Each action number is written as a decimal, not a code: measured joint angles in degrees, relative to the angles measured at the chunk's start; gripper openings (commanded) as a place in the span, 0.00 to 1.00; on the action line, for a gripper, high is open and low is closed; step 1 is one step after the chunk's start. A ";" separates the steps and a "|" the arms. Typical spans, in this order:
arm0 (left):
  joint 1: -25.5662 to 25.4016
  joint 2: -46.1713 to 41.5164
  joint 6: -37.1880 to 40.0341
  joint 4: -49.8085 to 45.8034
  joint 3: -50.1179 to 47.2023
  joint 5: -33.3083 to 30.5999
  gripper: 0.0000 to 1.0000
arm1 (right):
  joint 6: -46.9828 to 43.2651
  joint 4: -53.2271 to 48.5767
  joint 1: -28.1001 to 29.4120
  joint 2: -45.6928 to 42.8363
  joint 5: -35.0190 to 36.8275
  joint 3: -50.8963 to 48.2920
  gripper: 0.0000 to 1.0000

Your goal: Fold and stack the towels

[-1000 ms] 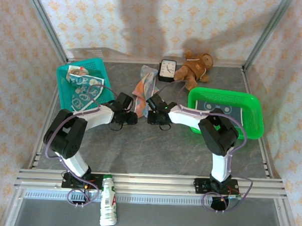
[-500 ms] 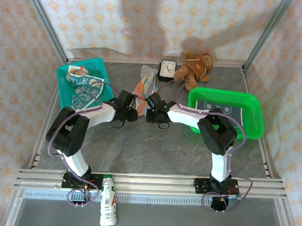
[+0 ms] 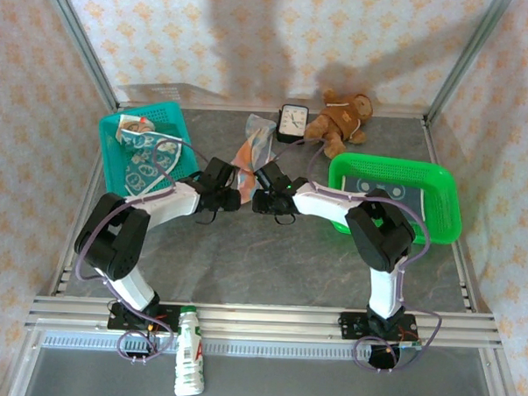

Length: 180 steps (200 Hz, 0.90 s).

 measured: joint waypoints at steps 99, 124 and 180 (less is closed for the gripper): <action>0.00 5.25 0.07 1.16 0.68 -0.15 0.25 | -0.07 0.66 0.00 2.60 -0.17 1.81 0.20; -0.11 5.86 0.35 2.62 1.07 0.63 0.00 | 0.13 0.63 0.00 2.69 -0.11 1.90 0.06; -0.11 1.42 -0.28 -0.15 1.05 0.92 0.00 | -0.11 -0.79 0.00 0.26 0.52 1.73 0.00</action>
